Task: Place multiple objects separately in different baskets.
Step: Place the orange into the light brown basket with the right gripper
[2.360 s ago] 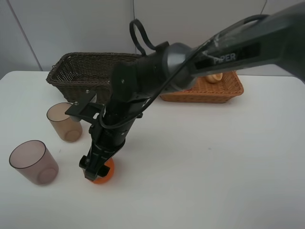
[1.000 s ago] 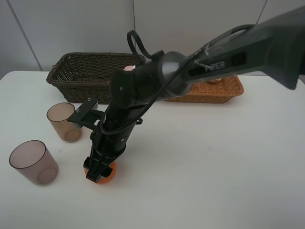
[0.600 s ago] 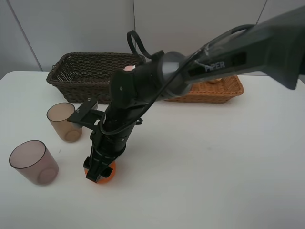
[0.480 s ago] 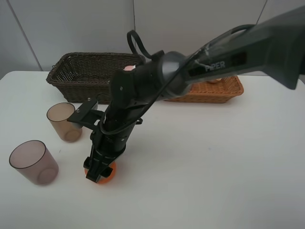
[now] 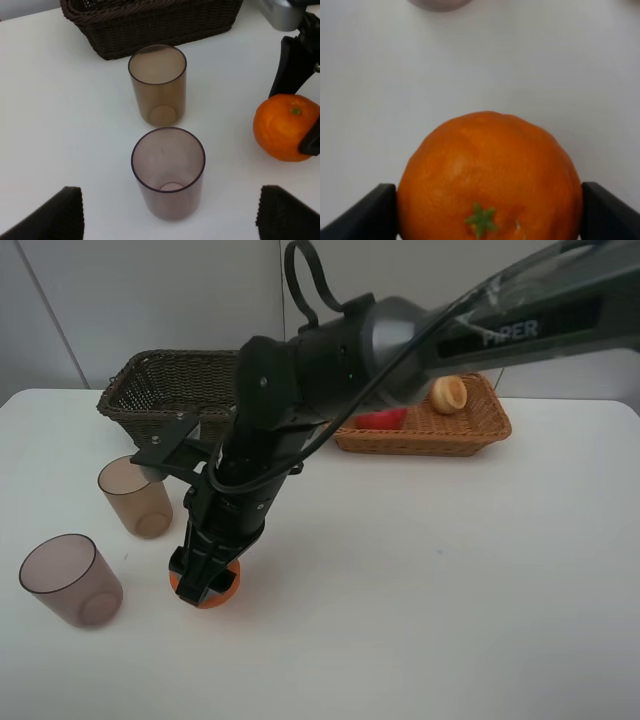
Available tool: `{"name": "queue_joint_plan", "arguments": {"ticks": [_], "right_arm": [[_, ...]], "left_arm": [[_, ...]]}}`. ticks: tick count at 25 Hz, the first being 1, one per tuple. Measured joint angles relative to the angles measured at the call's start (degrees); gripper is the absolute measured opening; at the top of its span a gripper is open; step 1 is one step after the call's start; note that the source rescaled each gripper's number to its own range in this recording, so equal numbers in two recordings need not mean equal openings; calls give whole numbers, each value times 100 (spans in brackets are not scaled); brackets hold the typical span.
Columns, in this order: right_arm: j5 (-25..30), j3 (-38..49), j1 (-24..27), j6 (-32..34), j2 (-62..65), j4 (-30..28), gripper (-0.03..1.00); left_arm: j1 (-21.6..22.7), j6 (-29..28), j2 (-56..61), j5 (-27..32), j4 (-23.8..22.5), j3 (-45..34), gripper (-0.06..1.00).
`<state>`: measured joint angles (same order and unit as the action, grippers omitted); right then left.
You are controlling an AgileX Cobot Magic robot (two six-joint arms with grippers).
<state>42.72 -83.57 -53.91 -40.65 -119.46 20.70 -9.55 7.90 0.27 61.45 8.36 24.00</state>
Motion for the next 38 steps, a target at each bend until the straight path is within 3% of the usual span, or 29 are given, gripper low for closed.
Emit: {"name": "queue_joint_plan", "arguments": {"ticks": [8, 20, 27, 38], "right_arm": [[629, -20, 405, 0, 476, -300, 61], [1084, -261, 2024, 0, 735, -699, 61], [948, -295, 2953, 0, 735, -931, 61], [-41, -295, 4061, 0, 735, -988, 61]], "left_arm": [[0, 0, 0, 0, 0, 0, 94], [0, 0, 0, 0, 0, 0, 94], [0, 0, 0, 0, 0, 0, 94], [0, 0, 0, 0, 0, 0, 94]]}}
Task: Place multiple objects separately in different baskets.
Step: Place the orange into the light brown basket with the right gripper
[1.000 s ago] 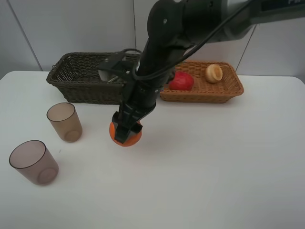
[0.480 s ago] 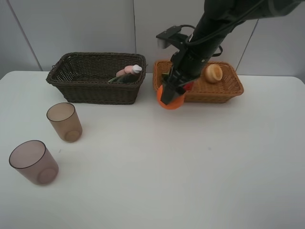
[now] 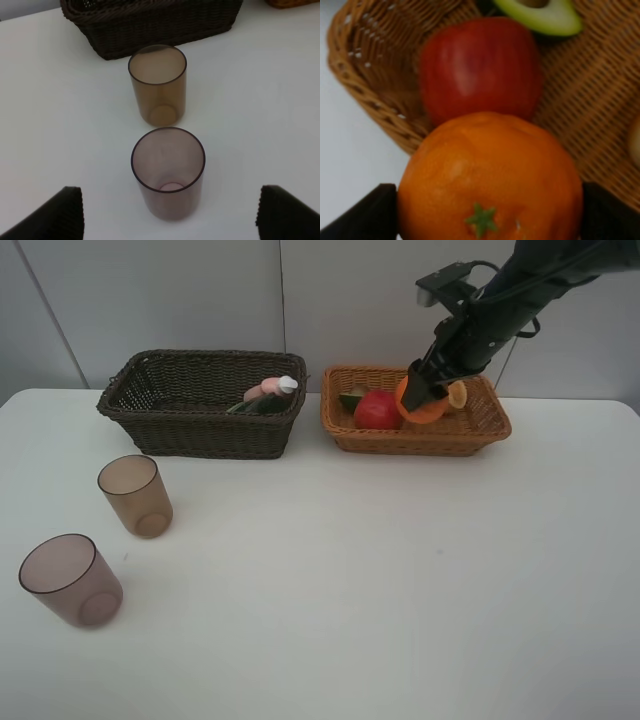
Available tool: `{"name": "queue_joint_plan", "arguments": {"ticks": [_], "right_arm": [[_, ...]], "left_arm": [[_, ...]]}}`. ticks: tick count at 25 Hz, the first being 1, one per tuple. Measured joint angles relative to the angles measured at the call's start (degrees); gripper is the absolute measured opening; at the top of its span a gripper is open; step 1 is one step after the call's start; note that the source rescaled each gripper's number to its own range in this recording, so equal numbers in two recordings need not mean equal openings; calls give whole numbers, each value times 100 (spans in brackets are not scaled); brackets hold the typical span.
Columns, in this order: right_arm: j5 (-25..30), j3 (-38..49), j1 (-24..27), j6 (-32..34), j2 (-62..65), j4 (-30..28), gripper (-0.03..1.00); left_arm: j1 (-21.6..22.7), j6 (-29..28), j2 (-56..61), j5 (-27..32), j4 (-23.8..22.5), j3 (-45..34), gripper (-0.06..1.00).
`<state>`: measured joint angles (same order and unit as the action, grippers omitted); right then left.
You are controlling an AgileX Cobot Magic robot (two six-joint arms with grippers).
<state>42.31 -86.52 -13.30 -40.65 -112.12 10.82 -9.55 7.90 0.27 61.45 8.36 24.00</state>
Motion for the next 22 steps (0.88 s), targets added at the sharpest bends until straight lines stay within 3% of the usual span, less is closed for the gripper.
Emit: {"name": "queue_joint_plan", "arguments": {"ticks": [9, 22], "right_arm": [[-702, -10, 604, 0, 0, 0, 61], [-727, -17, 694, 0, 0, 39, 61]], "left_arm": [[0, 0, 0, 0, 0, 0, 94], [0, 0, 0, 0, 0, 0, 94]]}}
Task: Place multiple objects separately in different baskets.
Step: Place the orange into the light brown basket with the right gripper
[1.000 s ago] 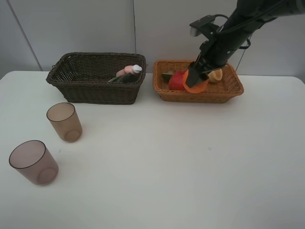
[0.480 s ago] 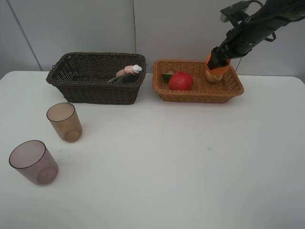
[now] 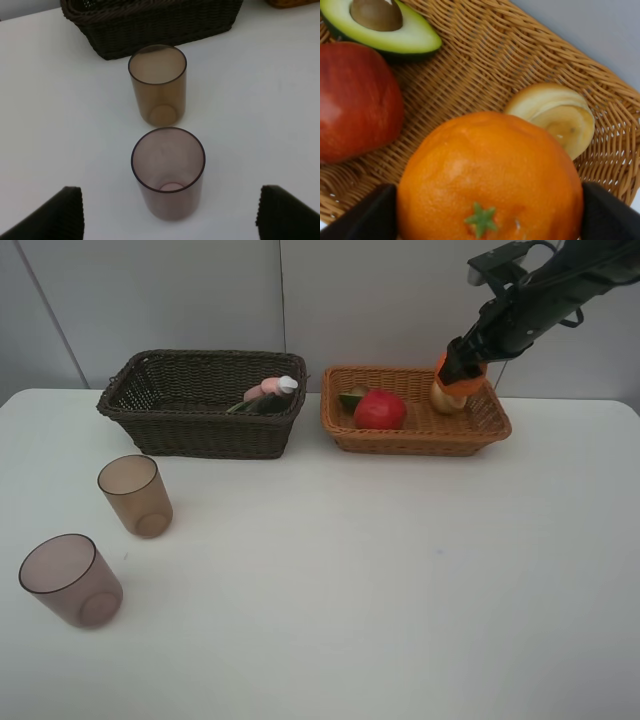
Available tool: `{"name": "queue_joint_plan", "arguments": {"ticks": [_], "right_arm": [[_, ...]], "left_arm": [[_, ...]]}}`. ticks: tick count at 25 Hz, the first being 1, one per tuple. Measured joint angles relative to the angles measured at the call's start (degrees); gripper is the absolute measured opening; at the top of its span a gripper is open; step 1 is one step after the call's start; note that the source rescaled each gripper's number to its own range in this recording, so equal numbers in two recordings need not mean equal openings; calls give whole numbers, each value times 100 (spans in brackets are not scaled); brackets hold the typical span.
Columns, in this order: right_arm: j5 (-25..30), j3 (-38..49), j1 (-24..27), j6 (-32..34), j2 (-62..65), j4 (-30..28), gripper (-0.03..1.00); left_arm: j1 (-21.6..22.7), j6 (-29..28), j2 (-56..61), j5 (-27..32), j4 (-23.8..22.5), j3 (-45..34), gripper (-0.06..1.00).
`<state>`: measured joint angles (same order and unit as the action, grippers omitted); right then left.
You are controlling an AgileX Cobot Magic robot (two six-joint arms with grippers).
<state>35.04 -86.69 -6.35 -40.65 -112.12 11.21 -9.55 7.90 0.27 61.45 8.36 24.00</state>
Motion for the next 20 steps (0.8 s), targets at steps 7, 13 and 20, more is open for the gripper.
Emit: {"name": "queue_joint_plan", "arguments": {"ticks": [7, 13, 20], "right_arm": [[0, 0, 0, 0, 0, 0, 61], [2, 0, 0, 0, -152, 0, 61], [8, 0, 0, 0, -223, 67, 61]], "left_arm": [[0, 0, 0, 0, 0, 0, 94], [0, 0, 0, 0, 0, 0, 94], [0, 0, 0, 0, 0, 0, 94]]}}
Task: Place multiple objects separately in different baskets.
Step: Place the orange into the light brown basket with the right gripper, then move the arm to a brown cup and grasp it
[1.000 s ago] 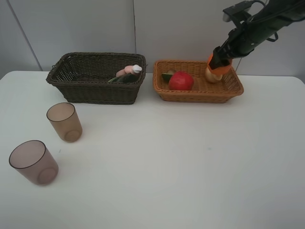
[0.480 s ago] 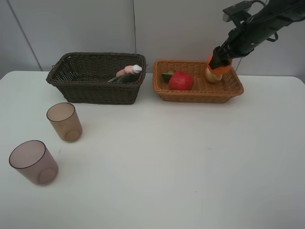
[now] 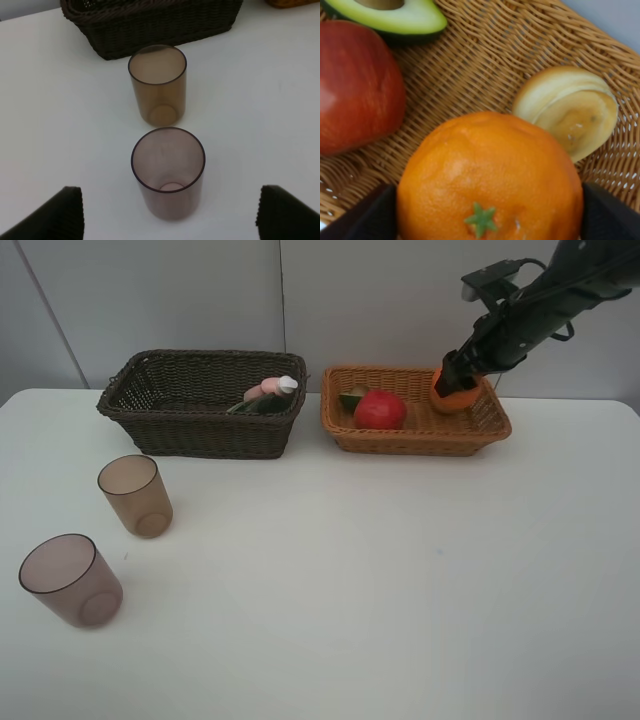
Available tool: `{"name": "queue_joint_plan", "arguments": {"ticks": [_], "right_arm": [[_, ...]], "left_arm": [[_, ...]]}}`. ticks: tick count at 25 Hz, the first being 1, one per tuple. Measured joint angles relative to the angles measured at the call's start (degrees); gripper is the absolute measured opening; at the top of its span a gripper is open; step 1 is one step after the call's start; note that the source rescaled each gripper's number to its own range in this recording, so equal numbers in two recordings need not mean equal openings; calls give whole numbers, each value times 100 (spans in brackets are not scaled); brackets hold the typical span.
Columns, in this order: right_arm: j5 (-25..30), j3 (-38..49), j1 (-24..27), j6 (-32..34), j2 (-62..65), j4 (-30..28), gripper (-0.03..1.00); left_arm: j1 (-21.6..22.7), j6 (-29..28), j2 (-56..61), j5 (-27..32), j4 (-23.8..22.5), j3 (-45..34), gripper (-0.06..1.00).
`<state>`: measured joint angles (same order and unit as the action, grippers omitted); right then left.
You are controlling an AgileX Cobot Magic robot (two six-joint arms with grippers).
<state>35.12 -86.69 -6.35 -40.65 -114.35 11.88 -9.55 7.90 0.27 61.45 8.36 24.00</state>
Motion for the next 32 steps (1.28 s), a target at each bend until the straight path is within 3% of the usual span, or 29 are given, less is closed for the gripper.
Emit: {"name": "queue_joint_plan", "arguments": {"ticks": [8, 9, 13, 16, 32], "right_arm": [[-199, 0, 0, 0, -4, 50, 61], [-243, 0, 0, 0, -4, 55, 64], [-378, 0, 0, 0, -4, 68, 92], [-421, 0, 0, 0, -4, 68, 98], [-543, 0, -6, 0, 2, 87, 98]], "left_arm": [[0, 0, 0, 0, 0, 0, 94], [0, 0, 0, 0, 0, 0, 94], [0, 0, 0, 0, 0, 0, 94], [0, 0, 0, 0, 0, 0, 94], [0, 0, 0, 0, 0, 0, 94]]}}
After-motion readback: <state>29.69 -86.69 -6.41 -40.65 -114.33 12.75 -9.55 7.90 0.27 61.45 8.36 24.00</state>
